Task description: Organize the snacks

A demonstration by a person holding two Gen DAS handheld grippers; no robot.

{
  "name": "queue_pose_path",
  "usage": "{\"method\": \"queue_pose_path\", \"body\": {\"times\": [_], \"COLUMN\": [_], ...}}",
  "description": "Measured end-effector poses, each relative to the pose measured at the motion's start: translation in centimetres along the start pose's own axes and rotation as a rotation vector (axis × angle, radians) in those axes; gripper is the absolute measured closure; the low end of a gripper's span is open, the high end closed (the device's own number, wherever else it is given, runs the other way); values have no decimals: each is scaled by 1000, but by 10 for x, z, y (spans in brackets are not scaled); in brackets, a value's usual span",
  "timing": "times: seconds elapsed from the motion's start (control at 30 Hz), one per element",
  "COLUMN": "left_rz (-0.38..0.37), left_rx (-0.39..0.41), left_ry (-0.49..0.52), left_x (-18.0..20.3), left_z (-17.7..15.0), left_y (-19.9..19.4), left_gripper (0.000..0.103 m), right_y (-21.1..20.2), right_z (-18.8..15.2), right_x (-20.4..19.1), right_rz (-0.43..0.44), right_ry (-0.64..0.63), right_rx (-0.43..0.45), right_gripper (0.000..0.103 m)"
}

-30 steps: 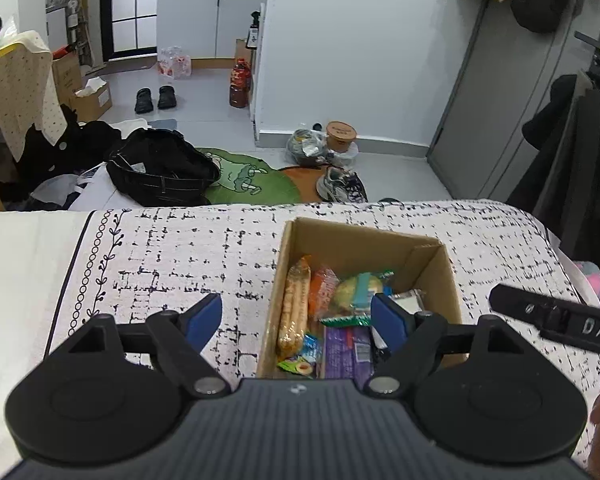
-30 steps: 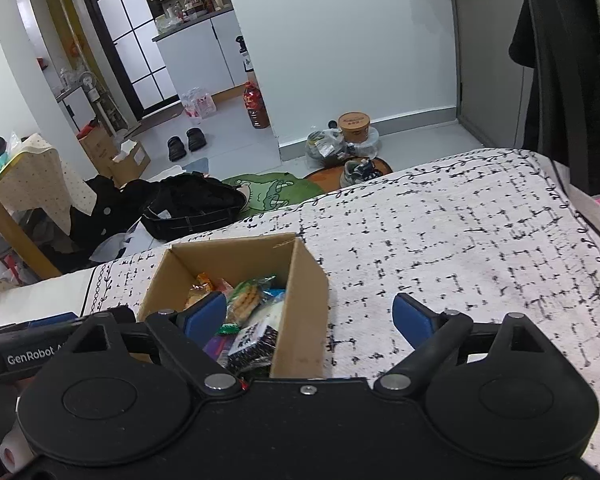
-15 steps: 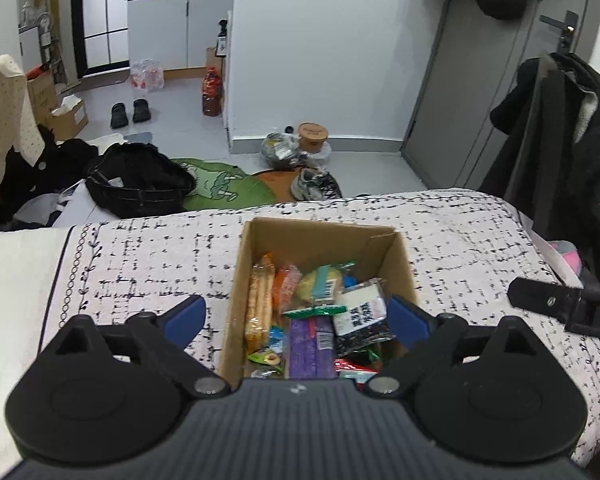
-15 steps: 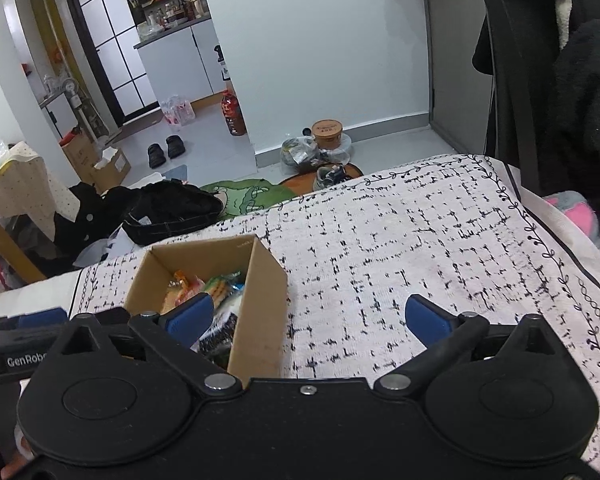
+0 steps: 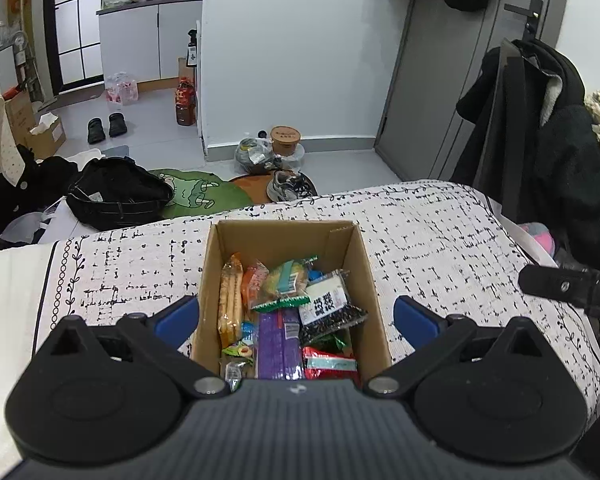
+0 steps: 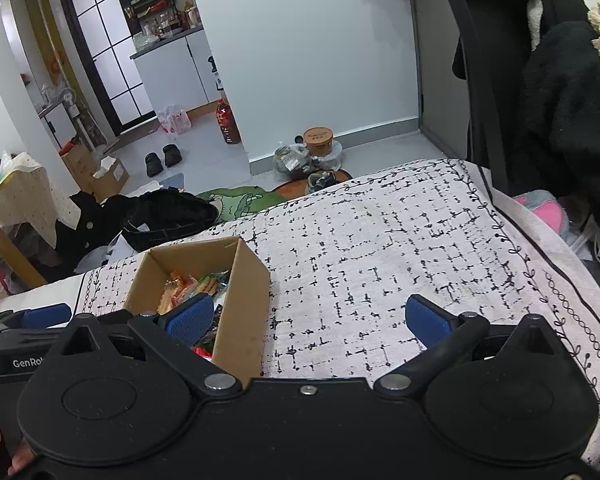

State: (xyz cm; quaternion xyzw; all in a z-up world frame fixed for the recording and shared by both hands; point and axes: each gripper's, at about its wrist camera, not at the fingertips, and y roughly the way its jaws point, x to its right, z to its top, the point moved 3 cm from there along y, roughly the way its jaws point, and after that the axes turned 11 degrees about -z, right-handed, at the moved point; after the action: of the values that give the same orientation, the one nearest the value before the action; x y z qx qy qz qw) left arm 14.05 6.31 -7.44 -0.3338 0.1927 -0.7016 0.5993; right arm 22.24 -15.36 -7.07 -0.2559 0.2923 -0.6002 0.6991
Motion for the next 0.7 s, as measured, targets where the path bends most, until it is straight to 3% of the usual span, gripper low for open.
{"method": "queue_pose_path", "body": {"times": [0.7], "left_rz": [18], "left_rx": [-32], "left_ry": [104], "left_x": [10], "left_z": [-12], "left_y": [-39], "left_gripper": [0], "right_y": [-44], "right_z": [-17], "right_x": [25], "right_rz": [-55], "right_ry": [-1], "right_rx": [34], "right_gripper": [0]}}
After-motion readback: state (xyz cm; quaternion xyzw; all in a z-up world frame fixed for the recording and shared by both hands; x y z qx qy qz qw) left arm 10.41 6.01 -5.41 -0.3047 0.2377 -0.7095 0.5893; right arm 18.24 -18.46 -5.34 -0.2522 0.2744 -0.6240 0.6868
